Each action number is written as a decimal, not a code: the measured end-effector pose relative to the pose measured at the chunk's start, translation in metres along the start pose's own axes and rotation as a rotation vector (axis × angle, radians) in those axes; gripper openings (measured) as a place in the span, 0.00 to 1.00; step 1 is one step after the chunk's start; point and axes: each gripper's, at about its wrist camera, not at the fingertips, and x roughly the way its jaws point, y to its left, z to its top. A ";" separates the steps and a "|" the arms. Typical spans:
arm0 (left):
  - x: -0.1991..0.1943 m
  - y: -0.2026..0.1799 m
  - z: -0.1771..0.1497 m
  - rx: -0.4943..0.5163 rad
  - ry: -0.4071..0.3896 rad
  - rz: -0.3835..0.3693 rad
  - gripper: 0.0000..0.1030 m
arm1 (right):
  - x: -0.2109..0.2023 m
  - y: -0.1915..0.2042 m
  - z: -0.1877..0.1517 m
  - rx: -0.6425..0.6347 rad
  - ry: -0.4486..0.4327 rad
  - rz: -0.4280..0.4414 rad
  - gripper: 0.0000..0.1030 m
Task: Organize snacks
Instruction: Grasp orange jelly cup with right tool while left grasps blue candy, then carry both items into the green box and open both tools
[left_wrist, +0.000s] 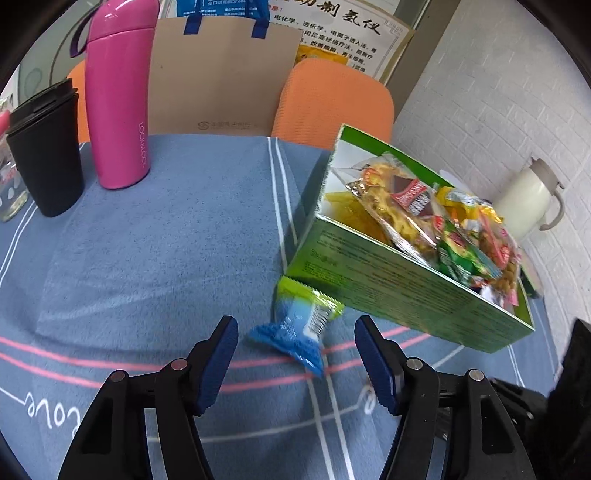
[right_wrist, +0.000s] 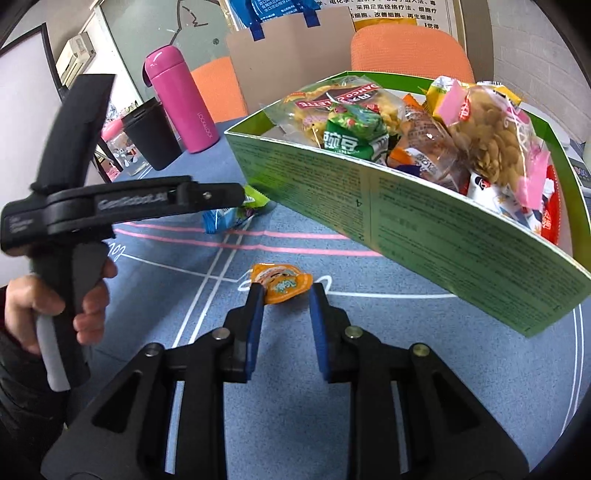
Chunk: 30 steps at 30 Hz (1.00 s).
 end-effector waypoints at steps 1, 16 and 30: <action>0.004 0.001 0.002 -0.009 0.008 0.003 0.65 | -0.002 0.001 0.000 -0.002 -0.003 0.003 0.26; 0.013 -0.011 -0.004 0.033 0.052 0.029 0.41 | 0.008 0.010 -0.002 -0.030 0.026 0.004 0.35; 0.012 -0.014 -0.006 0.046 0.044 0.047 0.40 | 0.019 0.014 0.003 -0.040 0.031 -0.008 0.23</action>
